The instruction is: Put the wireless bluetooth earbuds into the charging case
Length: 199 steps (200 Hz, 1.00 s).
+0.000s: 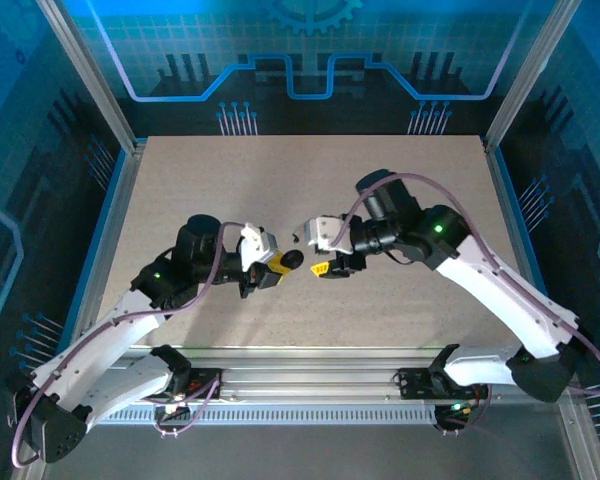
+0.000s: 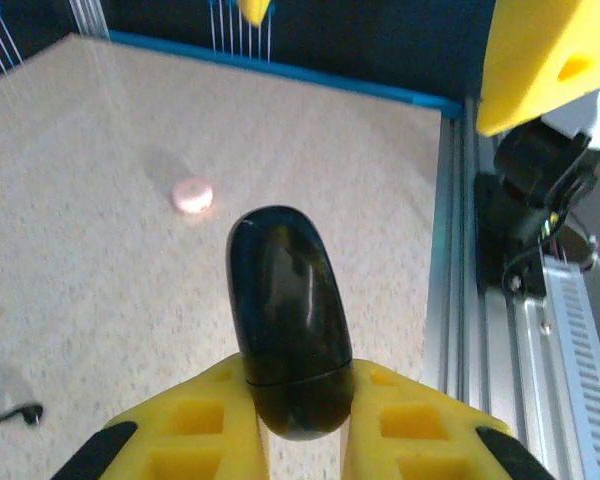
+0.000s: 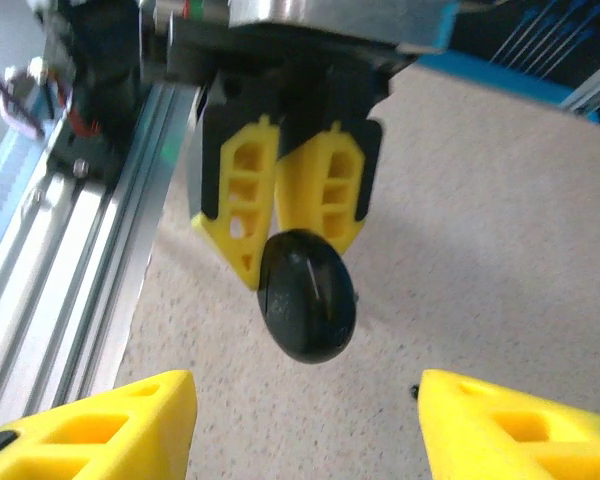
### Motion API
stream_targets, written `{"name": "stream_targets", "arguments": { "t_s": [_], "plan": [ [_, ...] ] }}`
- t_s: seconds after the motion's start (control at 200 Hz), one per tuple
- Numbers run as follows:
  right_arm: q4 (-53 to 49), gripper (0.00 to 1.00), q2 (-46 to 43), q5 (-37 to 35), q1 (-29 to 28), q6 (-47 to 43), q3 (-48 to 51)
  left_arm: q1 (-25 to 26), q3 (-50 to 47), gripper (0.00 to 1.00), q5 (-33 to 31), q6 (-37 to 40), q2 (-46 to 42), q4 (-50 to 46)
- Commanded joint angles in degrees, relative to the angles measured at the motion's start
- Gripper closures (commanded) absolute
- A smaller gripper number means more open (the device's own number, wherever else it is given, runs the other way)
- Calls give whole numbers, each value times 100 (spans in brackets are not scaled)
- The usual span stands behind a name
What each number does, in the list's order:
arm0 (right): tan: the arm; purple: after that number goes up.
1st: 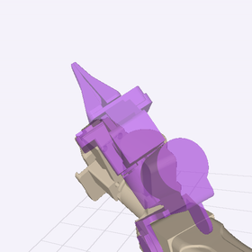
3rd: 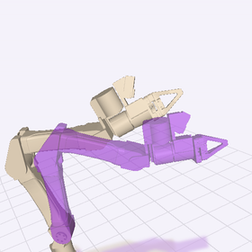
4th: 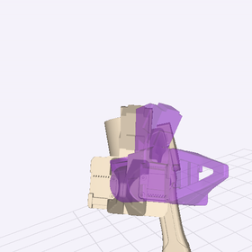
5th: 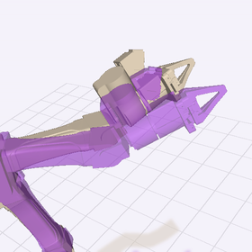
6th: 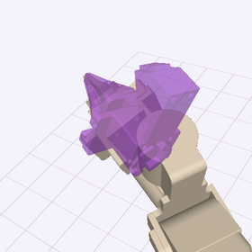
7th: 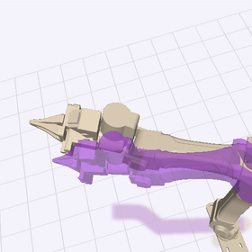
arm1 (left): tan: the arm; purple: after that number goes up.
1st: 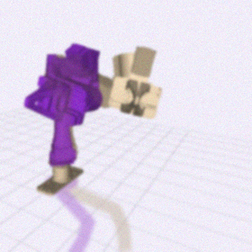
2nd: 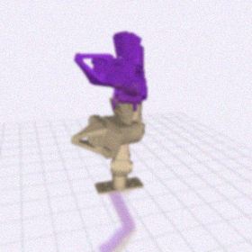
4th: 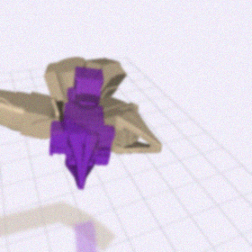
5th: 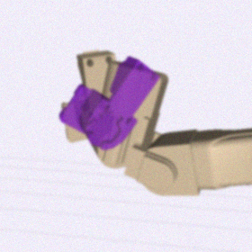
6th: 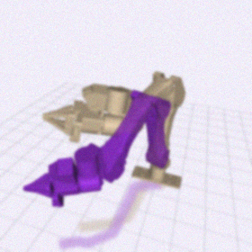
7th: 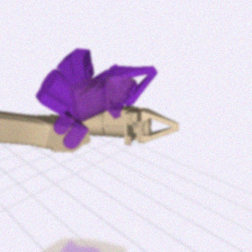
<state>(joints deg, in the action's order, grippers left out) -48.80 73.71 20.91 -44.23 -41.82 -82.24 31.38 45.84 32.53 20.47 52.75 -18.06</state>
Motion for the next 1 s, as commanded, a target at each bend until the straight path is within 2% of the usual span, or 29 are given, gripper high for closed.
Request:
{"name": "stream_targets", "arguments": {
  "t_s": [0.0, 0.195, 0.355, 0.61, 0.685, 0.795, 0.915, 0.99],
  "plan": [
    [-422, 39, 292, -350, -164, -493, -233, 61, 271, 89, -81, 690, 0, -874],
    [-432, 40, 757, 107, -256, -554, -521, 129, 272, 89, 57, 730, -19, -827],
    [-545, 45, 1075, 587, -275, -581, -709, 182, 190, 89, 104, 619, -44, -614],
    [-762, 50, 1242, 900, -275, -712, -751, 202, 97, 88, 95, 484, -186, -339],
    [-763, 55, 1272, 948, -276, -726, -732, 208, 85, 88, 96, 469, -186, -309],
    [-824, 68, 1345, 1016, -277, -757, -797, 208, 54, 88, 121, 432, -178, -225],
    [-885, 76, 1383, 1021, -255, -800, -829, 209, 43, 88, 146, 405, -194, -162],
    [-895, 84, 1378, 1058, -215, -802, -825, 204, 16, 83, 106, 405, -212, -135]
  ]
}}
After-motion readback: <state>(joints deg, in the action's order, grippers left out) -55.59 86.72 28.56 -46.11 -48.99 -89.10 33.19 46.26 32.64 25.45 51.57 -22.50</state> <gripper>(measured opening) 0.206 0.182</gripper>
